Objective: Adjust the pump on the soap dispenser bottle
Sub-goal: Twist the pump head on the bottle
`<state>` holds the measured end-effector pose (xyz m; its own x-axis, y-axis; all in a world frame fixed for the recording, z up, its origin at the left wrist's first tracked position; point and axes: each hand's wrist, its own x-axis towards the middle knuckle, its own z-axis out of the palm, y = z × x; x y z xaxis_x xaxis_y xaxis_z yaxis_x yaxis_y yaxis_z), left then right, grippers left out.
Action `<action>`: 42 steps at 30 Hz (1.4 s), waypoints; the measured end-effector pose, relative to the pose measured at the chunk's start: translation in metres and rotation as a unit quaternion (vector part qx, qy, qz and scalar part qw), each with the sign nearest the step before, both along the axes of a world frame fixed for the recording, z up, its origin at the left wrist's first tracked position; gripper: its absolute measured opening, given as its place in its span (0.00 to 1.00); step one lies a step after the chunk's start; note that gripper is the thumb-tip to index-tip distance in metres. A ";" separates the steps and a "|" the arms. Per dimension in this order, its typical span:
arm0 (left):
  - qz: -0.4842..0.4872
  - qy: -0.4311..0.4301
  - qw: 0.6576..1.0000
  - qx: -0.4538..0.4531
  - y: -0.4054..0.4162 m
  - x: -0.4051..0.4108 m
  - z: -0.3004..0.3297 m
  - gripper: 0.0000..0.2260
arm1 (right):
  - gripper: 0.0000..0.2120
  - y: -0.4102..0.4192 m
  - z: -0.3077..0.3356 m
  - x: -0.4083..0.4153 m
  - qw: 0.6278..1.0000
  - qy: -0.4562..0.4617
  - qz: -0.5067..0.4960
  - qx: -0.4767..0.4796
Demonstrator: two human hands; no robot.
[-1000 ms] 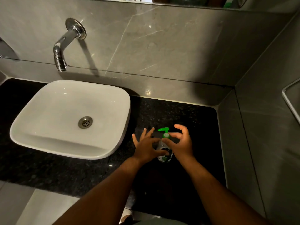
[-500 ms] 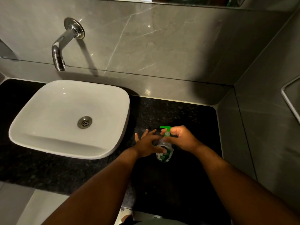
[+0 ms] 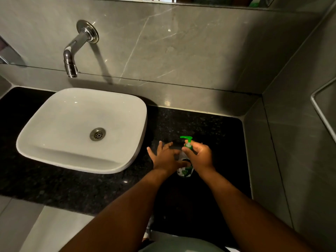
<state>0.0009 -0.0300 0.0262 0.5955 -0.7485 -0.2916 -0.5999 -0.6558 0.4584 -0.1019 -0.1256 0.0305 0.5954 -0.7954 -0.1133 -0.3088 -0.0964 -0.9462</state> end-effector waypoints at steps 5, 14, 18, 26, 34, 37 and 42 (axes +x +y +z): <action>0.010 -0.055 0.998 0.008 -0.004 -0.009 0.007 0.11 | 0.15 0.013 0.004 0.006 0.988 0.085 -0.086 -0.091; -0.009 -0.014 0.996 -0.093 0.004 0.000 -0.007 0.21 | 0.20 0.008 0.018 -0.018 0.996 0.066 0.013 -0.063; -0.033 -0.032 0.990 -0.134 0.004 0.004 -0.016 0.24 | 0.27 -0.012 0.049 -0.031 0.982 0.088 0.116 -0.117; -0.036 -0.029 0.981 -0.188 0.019 0.006 -0.027 0.25 | 0.16 -0.032 0.101 -0.014 0.820 0.252 0.366 -0.362; -0.078 -0.024 0.985 -0.152 0.019 0.011 -0.022 0.24 | 0.11 -0.034 0.117 -0.011 0.693 0.282 0.482 -0.455; -0.085 -0.025 0.985 -0.145 0.020 0.011 -0.019 0.23 | 0.13 -0.034 0.123 -0.008 0.664 0.298 0.513 -0.455; -0.090 -0.022 0.986 -0.141 0.021 0.010 -0.015 0.23 | 0.13 -0.033 0.125 -0.006 0.662 0.303 0.527 -0.439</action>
<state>0.0113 -0.0095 0.0115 0.4526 -0.8911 -0.0329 -0.7185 -0.3863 0.5784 -0.1081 -0.1588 0.1559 0.9285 0.1077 -0.3555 0.0703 -0.9907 -0.1167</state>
